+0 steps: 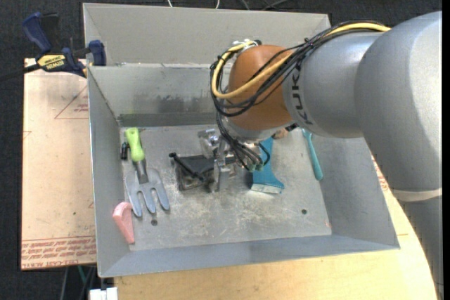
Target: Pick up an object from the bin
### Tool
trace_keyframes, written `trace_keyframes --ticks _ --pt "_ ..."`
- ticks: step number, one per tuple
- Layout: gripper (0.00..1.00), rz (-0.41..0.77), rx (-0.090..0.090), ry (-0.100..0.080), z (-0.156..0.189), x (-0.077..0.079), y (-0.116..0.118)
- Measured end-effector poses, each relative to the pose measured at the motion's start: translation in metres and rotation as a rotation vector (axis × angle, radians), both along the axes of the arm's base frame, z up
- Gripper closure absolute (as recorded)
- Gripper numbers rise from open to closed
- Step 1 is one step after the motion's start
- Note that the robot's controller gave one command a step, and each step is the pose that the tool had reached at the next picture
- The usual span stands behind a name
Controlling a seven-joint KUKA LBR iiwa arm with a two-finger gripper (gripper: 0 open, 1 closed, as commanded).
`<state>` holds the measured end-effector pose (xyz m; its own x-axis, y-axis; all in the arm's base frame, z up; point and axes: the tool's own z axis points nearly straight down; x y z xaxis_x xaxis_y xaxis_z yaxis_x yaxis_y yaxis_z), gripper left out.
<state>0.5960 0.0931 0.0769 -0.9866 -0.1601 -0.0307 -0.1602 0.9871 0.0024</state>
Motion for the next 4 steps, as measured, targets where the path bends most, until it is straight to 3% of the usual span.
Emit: trace_keyframes --ticks 4 --pt "1.0 0.0 0.001 0.001 -0.0002 -0.0001 0.0"
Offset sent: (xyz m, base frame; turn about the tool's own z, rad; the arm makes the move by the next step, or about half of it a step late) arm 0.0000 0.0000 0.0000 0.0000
